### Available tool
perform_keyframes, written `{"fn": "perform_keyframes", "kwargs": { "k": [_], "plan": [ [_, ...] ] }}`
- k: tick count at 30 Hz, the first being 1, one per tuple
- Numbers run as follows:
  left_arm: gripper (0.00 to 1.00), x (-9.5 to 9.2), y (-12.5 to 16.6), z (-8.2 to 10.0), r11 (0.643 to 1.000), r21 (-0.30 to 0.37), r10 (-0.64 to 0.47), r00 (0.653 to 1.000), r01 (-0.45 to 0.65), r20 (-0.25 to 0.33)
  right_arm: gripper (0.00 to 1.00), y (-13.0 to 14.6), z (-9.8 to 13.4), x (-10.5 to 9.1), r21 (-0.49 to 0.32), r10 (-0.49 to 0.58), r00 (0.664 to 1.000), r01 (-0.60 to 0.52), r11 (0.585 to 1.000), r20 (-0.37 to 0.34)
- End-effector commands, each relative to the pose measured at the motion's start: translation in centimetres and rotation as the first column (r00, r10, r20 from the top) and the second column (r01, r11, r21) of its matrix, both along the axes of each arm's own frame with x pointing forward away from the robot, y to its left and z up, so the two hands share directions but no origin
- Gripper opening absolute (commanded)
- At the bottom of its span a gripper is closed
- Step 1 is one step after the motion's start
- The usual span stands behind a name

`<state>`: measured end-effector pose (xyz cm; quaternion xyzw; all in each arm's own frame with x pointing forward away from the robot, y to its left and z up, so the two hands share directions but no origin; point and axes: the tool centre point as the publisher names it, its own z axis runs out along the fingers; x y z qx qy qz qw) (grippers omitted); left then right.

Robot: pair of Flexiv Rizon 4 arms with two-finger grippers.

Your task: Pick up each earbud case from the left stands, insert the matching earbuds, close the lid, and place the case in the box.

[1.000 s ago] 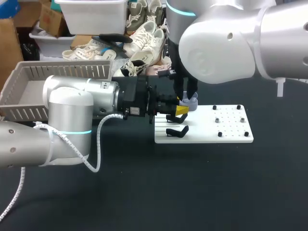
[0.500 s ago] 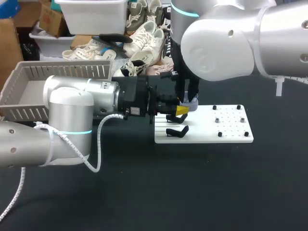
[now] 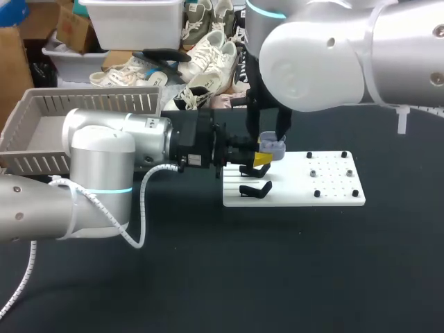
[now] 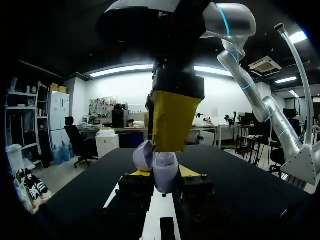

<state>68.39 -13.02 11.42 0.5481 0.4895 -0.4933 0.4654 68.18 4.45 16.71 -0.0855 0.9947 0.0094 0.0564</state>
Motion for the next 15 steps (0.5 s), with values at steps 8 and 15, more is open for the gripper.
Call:
{"fn": "perform_keyframes", "kwargs": {
  "k": [8, 15],
  "plan": [
    [0.0, 0.0, 0.1, 0.0, 1.0, 0.0, -0.001, 1.0, 0.001, 0.0, 0.85, -2.6, 2.4, 1.6, -0.04, -0.079, 0.993, 0.083, 0.996, 0.091],
    [0.0, 0.0, 0.1, 0.0, 1.0, 0.0, -0.001, 1.0, 0.001, 0.0, 0.96, -4.3, 1.6, 4.4, -0.07, -0.172, 0.982, 0.178, 0.982, 0.082]
  ]
}}
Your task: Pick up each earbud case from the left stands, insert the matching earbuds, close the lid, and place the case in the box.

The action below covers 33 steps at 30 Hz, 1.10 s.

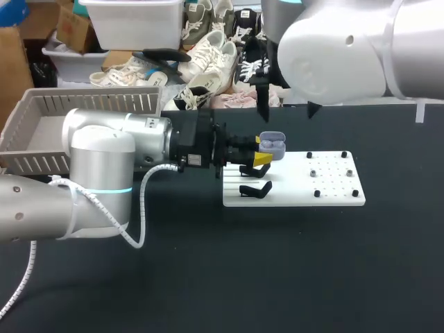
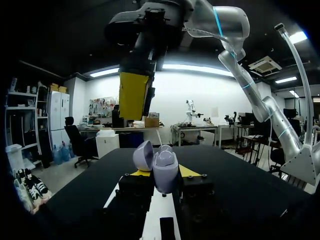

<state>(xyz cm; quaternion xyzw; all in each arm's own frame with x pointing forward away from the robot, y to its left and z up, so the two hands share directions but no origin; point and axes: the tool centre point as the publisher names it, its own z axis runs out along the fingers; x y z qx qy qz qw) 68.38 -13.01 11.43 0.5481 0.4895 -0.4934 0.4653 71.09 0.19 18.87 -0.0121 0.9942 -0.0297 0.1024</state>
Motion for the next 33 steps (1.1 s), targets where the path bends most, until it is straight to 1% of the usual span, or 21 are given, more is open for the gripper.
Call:
{"fn": "perform_keyframes", "kwargs": {
  "k": [1, 5, 9, 15, 19, 28, 31, 33],
  "plan": [
    [0.0, 0.0, 0.0, 0.0, 1.0, 0.0, 0.0, 1.0, 0.0, 0.0, 0.97, -0.2, -0.7, 1.7, -0.012, -0.035, 0.999, 0.035, 0.999, -0.025],
    [0.0, 0.0, 0.0, 0.0, 1.0, 0.0, 0.0, 1.0, 0.0, 0.0, 0.99, -0.7, -1.5, 2.2, -0.02, -0.051, 0.998, 0.05, 0.999, -0.04],
    [0.0, 0.0, 0.0, 0.0, 1.0, 0.0, 0.0, 1.0, 0.0, 0.0, 0.98, -1.0, -2.4, 2.2, -0.026, -0.059, 0.996, 0.058, 0.998, -0.06],
    [0.0, 0.0, 0.0, 0.0, 1.0, 0.0, 0.0, 1.0, 0.0, 0.0, 0.95, -1.4, -3.2, 1.3, -0.033, -0.06, 0.995, 0.057, 0.998, -0.085],
    [0.0, 0.0, 0.0, 0.0, 1.0, 0.0, 0.0, 1.0, 0.0, 0.0, 0.95, -1.7, -3.7, 0.4, -0.03, -0.055, 0.993, 0.052, 0.998, -0.102],
    [0.0, 0.0, 0.0, 0.0, 1.0, 0.0, 0.0, 1.0, 0.0, 0.0, 0.95, -1.6, -3.2, -1.8, -0.005, -0.029, 0.994, 0.029, 1.0, -0.107],
    [0.0, 0.0, 0.0, 0.0, 1.0, 0.0, 0.0, 1.0, 0.0, 0.0, 0.96, -1.7, -3.1, -2.0, 0.002, -0.026, 0.994, 0.026, 1.0, -0.107],
    [0.0, 0.0, 0.0, 0.0, 1.0, 0.0, 0.0, 1.0, 0.0, 0.0, 0.96, -2.0, -2.8, -2.0, 0.011, -0.039, 0.995, 0.04, 0.999, -0.091]
  ]
}}
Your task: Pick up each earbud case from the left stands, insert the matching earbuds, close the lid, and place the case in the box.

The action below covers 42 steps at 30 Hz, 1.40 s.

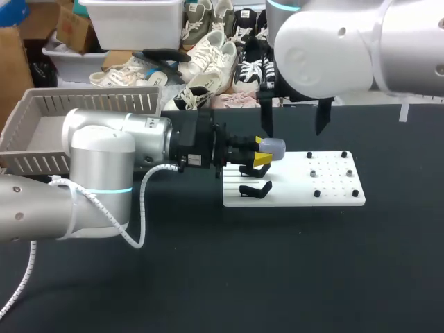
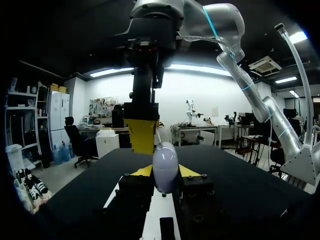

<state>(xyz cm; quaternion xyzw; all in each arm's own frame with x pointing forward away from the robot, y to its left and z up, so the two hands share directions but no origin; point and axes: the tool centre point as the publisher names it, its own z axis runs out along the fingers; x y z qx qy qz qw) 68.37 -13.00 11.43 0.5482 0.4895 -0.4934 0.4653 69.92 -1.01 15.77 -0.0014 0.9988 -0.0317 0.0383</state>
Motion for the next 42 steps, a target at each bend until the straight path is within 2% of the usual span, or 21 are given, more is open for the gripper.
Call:
{"fn": "perform_keyframes", "kwargs": {
  "k": [1, 5, 8, 13, 17, 21, 25, 29, 35, 37, 42],
  "plan": [
    [0.0, 0.0, 0.0, 0.0, 1.0, 0.0, 0.0, 1.0, 0.0, 0.0, 0.96, -1.0, 0.7, -0.8, 0.021, -0.025, 0.998, 0.024, 0.999, 0.051],
    [0.0, 0.0, 0.0, 0.0, 1.0, 0.0, 0.0, 1.0, 0.0, 0.0, 0.98, -2.4, 2.8, -0.9, 0.064, -0.056, 0.993, 0.049, 0.997, 0.105],
    [0.0, 0.0, 0.0, 0.0, 1.0, 0.0, 0.0, 1.0, 0.0, 0.0, 1.0, -3.4, 4.6, -1.3, 0.094, -0.024, 0.987, 0.009, 0.996, 0.16],
    [0.0, 0.0, 0.7, 0.6, 0.999, -0.027, 0.025, 0.999, -0.025, -0.027, 1.0, -3.6, 7.3, -3.0, 0.129, 0.203, 0.95, -0.238, 0.963, 0.238],
    [0.0, 0.4, 2.2, 1.6, 0.997, -0.013, 0.08, 0.997, -0.08, -0.016, 1.0, -3.6, 8.2, -4.3, 0.148, 0.315, 0.916, -0.357, 0.922, 0.251],
    [0.0, 1.0, 4.6, 2.6, 0.987, 0.015, 0.161, 0.987, -0.161, 0.003, 1.0, -3.7, 8.5, -4.9, 0.173, 0.362, 0.893, -0.414, 0.894, 0.266],
    [0.0, 1.6, 7.5, 3.3, 0.964, 0.051, 0.259, 0.966, -0.26, 0.024, 1.0, -3.6, 8.5, -5.1, 0.166, 0.376, 0.888, -0.426, 0.889, 0.266],
    [0.0, 2.3, 11.0, 3.9, 0.919, 0.078, 0.384, 0.922, -0.386, 0.039, 1.0, -3.6, 8.5, -5.1, 0.166, 0.376, 0.888, -0.426, 0.889, 0.266],
    [0.0, 3.9, 16.5, 4.7, 0.818, 0.089, 0.567, 0.822, -0.569, 0.041, 1.0, -3.6, 8.5, -5.1, 0.166, 0.376, 0.888, -0.426, 0.889, 0.266],
    [0.0, 4.5, 18.1, 5.0, 0.786, 0.087, 0.61, 0.791, -0.611, 0.043, 1.0, -3.6, 8.5, -5.1, 0.166, 0.376, 0.888, -0.426, 0.889, 0.266],
    [0.0, 6.0, 21.3, 5.4, 0.714, 0.138, 0.684, 0.726, -0.687, 0.072, 1.0, -3.6, 8.5, -5.1, 0.166, 0.376, 0.888, -0.426, 0.889, 0.266]
  ]
}}
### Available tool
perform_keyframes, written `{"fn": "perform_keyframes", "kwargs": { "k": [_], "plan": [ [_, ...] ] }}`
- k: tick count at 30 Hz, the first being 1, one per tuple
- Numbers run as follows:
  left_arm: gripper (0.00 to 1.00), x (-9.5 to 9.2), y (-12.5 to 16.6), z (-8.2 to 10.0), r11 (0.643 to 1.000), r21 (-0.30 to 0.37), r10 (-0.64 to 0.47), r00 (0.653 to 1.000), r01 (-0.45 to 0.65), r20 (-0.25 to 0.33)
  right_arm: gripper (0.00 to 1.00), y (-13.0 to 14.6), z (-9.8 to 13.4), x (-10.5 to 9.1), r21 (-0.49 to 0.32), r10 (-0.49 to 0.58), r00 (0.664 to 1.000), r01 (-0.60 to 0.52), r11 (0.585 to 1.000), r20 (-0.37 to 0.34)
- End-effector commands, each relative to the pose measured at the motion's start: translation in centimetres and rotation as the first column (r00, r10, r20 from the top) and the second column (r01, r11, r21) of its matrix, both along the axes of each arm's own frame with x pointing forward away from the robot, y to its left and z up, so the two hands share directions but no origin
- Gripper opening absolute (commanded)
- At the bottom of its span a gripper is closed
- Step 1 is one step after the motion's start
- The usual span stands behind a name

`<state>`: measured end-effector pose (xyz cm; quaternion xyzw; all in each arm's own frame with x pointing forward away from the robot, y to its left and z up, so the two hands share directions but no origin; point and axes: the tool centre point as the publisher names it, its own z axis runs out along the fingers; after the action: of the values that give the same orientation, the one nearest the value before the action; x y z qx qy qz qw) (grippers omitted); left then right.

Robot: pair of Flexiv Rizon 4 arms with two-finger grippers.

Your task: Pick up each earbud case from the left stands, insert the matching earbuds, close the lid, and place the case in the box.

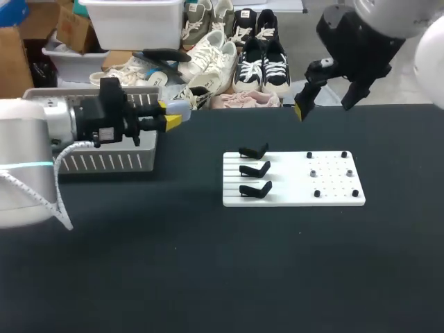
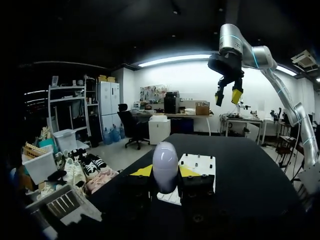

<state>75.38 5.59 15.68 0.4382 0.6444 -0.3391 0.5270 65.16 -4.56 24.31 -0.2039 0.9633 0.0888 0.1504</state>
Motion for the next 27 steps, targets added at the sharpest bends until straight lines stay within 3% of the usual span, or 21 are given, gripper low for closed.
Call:
{"fn": "perform_keyframes", "kwargs": {
  "k": [1, 7, 17, 27],
  "plan": [
    [0.0, -1.0, 2.9, 1.3, 0.959, 0.051, 0.276, 0.96, -0.279, 0.056, 1.0, -0.1, -0.1, -0.4, 0.002, -0.007, 1.0, 0.007, 1.0, 0.014],
    [0.0, 0.8, 5.6, 1.3, 0.92, 0.176, 0.344, 0.937, -0.35, 0.064, 1.0, -0.1, -0.1, -0.4, 0.002, -0.007, 1.0, 0.007, 1.0, 0.014],
    [0.0, 4.2, 9.6, 0.4, 0.851, 0.313, 0.439, 0.898, -0.422, 0.015, 1.0, -0.1, -0.1, -0.4, 0.002, -0.007, 1.0, 0.007, 1.0, 0.014],
    [0.0, 6.2, 12.2, -2.4, 0.813, 0.414, 0.485, 0.87, -0.409, -0.092, 1.0, -0.1, -0.1, -0.4, 0.002, -0.007, 1.0, 0.007, 1.0, 0.014]
  ]
}}
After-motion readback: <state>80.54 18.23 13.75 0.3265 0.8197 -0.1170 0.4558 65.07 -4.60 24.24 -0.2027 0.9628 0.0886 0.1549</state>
